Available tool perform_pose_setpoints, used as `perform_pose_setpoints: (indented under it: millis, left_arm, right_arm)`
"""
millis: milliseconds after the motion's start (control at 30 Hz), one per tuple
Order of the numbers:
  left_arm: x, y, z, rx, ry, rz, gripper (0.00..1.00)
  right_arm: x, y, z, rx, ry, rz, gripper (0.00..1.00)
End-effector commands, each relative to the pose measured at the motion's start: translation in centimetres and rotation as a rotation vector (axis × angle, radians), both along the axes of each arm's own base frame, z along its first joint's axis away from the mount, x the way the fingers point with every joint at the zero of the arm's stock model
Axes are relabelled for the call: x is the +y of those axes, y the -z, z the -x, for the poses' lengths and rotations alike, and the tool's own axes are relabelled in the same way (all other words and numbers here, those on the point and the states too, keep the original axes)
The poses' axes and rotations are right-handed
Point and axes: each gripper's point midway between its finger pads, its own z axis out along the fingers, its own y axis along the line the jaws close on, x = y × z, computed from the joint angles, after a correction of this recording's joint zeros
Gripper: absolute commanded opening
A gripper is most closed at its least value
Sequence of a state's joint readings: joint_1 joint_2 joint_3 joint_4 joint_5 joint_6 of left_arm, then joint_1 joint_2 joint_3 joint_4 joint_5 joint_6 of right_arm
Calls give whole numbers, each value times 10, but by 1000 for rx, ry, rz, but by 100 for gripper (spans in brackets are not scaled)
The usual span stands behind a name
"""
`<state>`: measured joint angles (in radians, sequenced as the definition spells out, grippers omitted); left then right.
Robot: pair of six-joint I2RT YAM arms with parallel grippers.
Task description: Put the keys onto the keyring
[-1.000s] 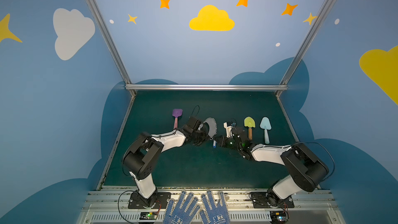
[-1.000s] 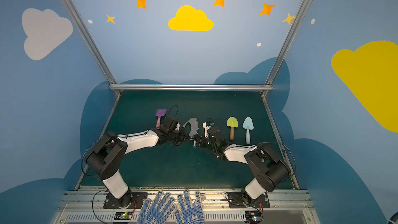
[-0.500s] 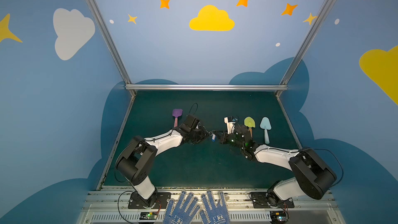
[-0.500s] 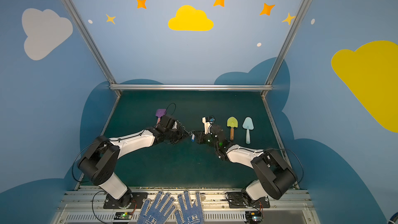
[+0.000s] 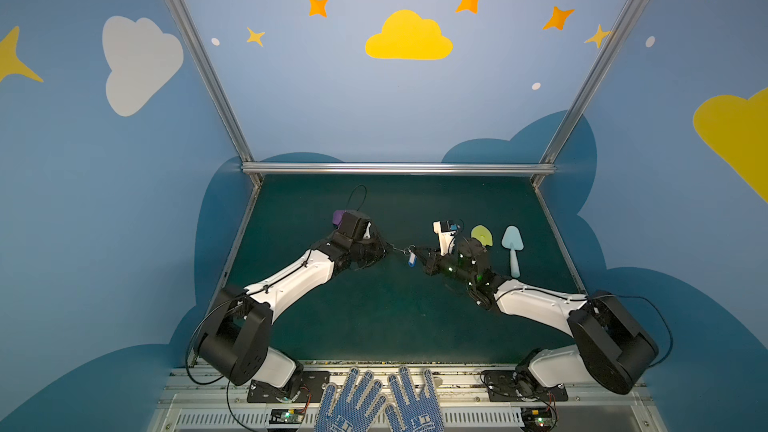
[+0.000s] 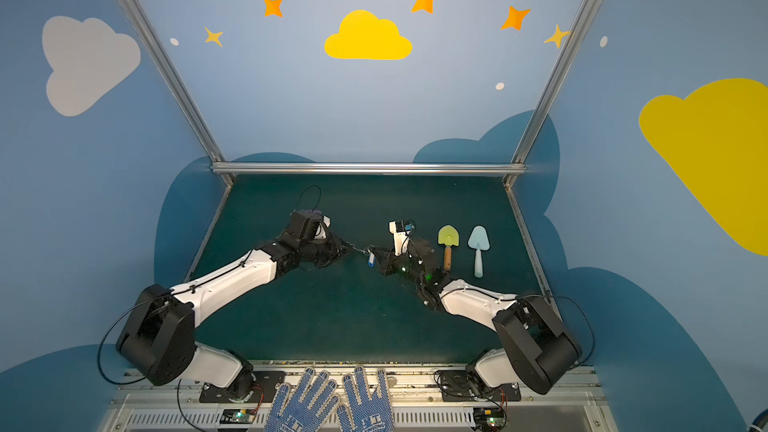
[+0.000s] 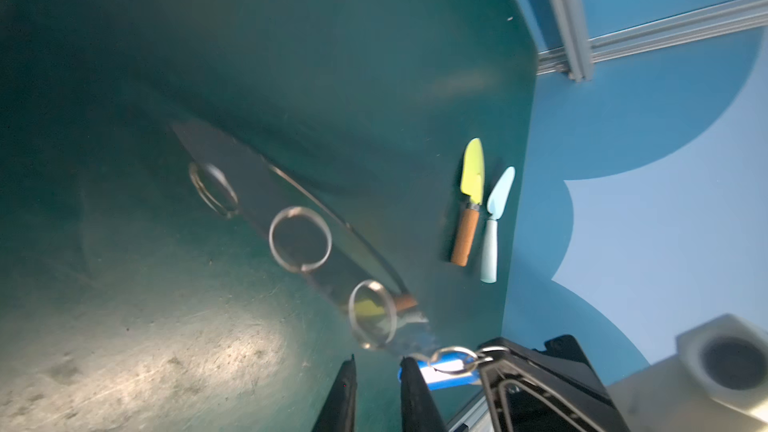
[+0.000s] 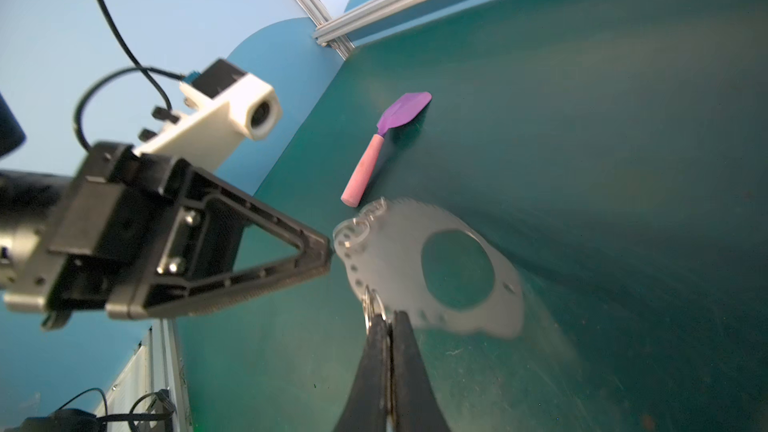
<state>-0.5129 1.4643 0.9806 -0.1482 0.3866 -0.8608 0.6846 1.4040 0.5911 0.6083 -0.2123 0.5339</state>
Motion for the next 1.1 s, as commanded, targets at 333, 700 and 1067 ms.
perform_pose_setpoints:
  millis: [333,700,1067]
  left_arm:
    - [-33,-83,3,-227,265,122,24]
    - [-32,-54,-1,-141,249,75,19]
    - [-56,-37,8,-96,324,82,18]
  right_arm:
    - [3,-57,-1,-151,-27,-15,0]
    - [1,-72,4,-177,-34,-45,0]
    - [4,-87,9,-225,-61,-97,0]
